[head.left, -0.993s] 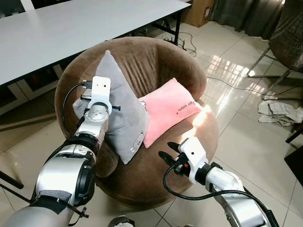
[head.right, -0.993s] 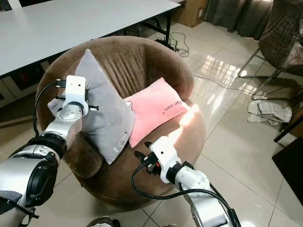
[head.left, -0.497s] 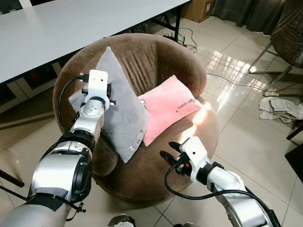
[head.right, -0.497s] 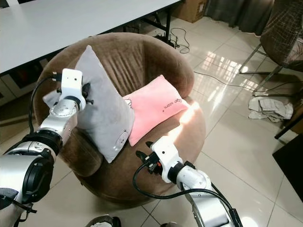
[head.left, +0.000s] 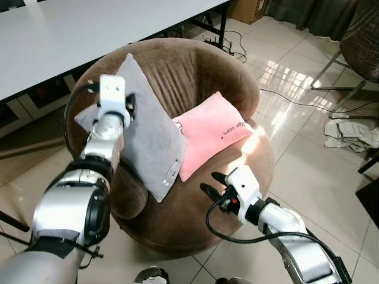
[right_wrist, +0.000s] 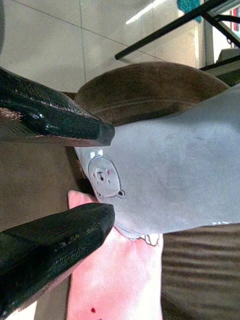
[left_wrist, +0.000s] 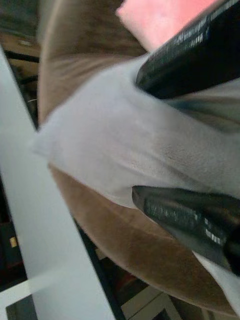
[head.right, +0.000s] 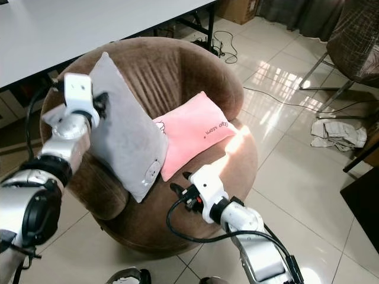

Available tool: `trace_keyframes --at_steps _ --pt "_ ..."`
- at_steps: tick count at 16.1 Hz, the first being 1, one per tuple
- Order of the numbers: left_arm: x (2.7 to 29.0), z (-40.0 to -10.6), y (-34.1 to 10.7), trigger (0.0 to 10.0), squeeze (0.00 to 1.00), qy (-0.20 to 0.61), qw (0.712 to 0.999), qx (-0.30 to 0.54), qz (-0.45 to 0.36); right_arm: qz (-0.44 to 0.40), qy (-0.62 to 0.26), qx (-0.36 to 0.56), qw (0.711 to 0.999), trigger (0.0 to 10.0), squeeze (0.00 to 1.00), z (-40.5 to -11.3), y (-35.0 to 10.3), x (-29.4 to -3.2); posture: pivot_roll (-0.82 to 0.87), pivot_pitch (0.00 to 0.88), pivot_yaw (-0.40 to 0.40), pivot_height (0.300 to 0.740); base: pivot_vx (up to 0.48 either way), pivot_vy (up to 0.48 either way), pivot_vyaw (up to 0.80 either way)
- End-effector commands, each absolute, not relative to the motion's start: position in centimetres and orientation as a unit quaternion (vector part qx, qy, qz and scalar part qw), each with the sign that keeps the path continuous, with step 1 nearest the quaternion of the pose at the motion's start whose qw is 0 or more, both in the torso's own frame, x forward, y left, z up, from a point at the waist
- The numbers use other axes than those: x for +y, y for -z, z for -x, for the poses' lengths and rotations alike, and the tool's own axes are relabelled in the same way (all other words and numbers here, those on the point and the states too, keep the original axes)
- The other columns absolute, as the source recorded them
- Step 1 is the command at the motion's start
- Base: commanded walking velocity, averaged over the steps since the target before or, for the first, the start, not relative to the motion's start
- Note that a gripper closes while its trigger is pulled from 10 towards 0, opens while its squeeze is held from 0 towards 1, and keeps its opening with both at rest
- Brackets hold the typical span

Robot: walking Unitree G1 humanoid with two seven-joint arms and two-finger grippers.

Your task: Move the pillow to the sofa from floor

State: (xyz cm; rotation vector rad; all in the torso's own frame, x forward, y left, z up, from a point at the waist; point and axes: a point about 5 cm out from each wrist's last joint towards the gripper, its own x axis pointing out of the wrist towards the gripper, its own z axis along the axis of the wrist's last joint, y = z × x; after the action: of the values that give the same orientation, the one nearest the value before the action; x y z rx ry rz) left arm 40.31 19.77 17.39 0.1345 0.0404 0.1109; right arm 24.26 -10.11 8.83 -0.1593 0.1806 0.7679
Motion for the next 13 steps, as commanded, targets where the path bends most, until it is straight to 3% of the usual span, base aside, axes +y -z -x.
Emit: trace_keyframes --at_steps 1,5,6,10,13 --pt "20.0 -40.7 -19.2 10.0 1.0 -0.053 0.997 -0.012 -0.059 0.074 -0.368 0.087 0.923 10.0 0.0 -24.4 -8.8 -10.4 -0.01 0.056 -0.001 0.74 0.0 0.0 0.0" --pt "20.3 -40.9 -20.8 10.0 1.0 -0.046 0.997 -0.045 -0.046 0.074 -0.363 0.082 0.925 10.0 0.0 -25.0 -8.9 -10.4 0.0 0.037 -0.013 0.74 0.0 0.0 0.0" --pt "20.3 -40.9 -21.7 10.0 0.0 -0.034 0.996 -0.072 -0.042 0.074 -0.362 0.08 0.926 10.0 0.0 -25.2 -9.0 -10.5 0.0 0.031 -0.017 0.74 0.0 0.0 0.0" --pt "20.3 -40.7 -23.5 10.0 0.0 -0.025 0.989 -0.132 -0.067 0.078 -0.359 0.074 0.927 10.0 0.0 -25.7 -9.1 -10.5 0.01 0.016 -0.023 0.74 0.0 0.0 0.0" --pt "19.8 -39.6 -26.0 10.0 0.0 0.011 0.967 -0.248 -0.054 0.072 -0.345 0.065 0.933 10.0 0.0 -26.2 -9.4 -10.9 0.01 0.005 -0.028 0.74 0.0 0.0 0.0"
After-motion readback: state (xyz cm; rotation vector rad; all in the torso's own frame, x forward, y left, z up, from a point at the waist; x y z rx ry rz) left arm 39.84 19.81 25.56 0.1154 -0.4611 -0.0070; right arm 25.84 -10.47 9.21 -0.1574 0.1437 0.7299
